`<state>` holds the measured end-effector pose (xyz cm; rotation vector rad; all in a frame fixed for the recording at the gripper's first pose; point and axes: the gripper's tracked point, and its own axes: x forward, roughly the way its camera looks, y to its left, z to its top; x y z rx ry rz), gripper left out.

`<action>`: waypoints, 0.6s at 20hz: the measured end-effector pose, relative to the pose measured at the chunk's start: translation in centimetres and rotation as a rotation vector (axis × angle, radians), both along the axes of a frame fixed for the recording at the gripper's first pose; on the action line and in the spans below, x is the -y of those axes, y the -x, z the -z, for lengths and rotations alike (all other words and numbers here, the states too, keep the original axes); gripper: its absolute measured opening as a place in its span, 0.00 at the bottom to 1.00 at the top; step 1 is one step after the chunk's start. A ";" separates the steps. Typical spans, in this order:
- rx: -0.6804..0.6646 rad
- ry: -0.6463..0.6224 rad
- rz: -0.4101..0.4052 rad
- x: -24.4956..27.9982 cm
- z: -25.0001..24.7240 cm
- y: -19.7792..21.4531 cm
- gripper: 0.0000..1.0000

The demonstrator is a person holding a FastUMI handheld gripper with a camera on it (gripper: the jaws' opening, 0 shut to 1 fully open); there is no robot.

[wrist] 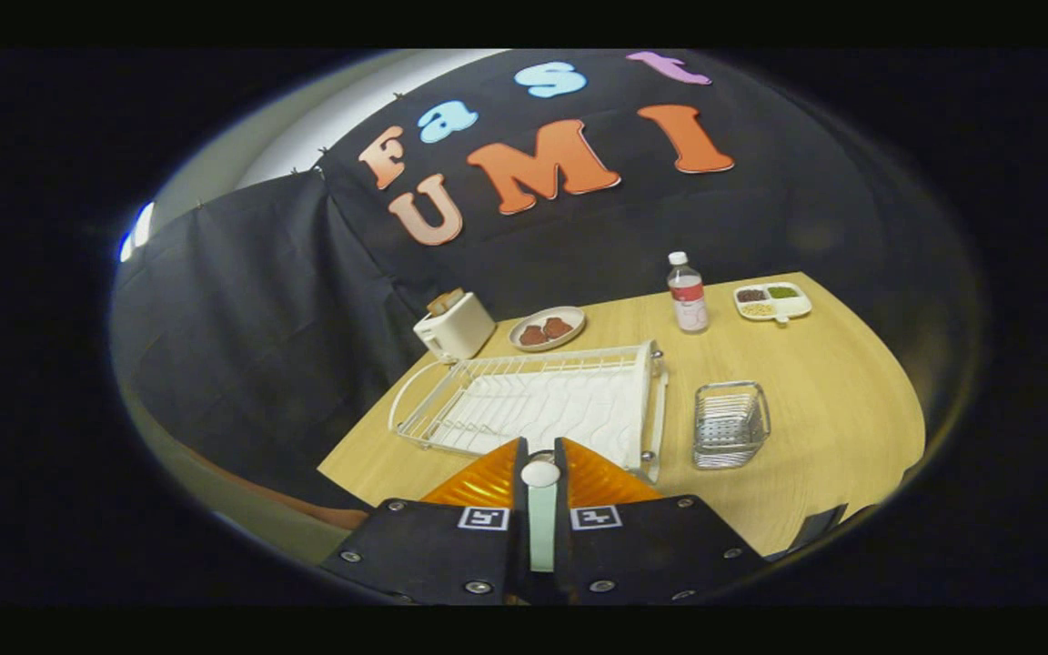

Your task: Take the plate from the dish rack, then take the spoon from the basket and place it into the plate.

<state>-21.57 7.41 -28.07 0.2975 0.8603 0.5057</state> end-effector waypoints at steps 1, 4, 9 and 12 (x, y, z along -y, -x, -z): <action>-0.009 -0.002 -0.023 -0.1 0.6 0.4 0.10; -0.048 0.000 -0.064 -0.7 2.9 1.3 0.10; -0.070 0.029 -0.115 -1.2 6.2 2.5 0.10; -0.107 0.037 -0.147 -1.6 8.0 3.5 0.10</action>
